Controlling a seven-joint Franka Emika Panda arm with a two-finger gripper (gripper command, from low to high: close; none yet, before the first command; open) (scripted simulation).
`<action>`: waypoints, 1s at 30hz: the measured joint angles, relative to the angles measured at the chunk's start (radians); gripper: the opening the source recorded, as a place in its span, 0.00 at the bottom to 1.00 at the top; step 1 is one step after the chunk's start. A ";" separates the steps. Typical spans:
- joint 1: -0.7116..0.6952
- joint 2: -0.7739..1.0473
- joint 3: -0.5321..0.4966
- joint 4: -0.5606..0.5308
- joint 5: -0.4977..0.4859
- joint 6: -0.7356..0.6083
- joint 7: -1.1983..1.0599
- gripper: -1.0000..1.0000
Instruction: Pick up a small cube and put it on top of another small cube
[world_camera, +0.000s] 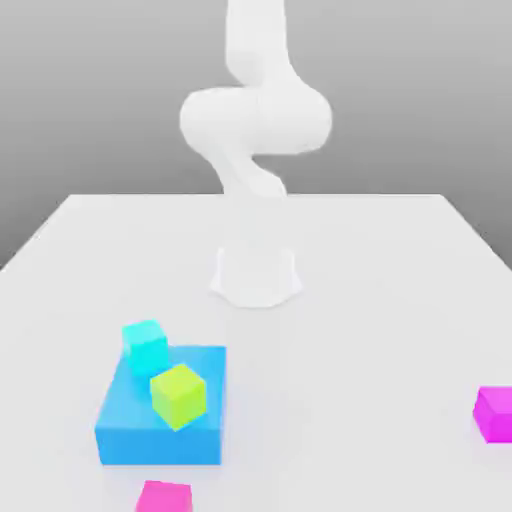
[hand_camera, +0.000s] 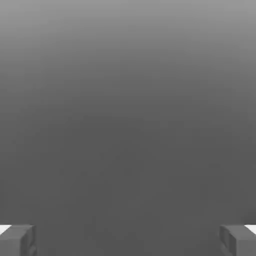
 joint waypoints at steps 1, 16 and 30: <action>0.001 0.039 -0.007 0.000 0.003 0.012 -0.005 0.50; -0.007 0.586 -0.086 0.001 0.060 0.175 -0.079 0.50; -0.065 1.092 -0.102 0.010 0.094 0.349 -0.133 0.50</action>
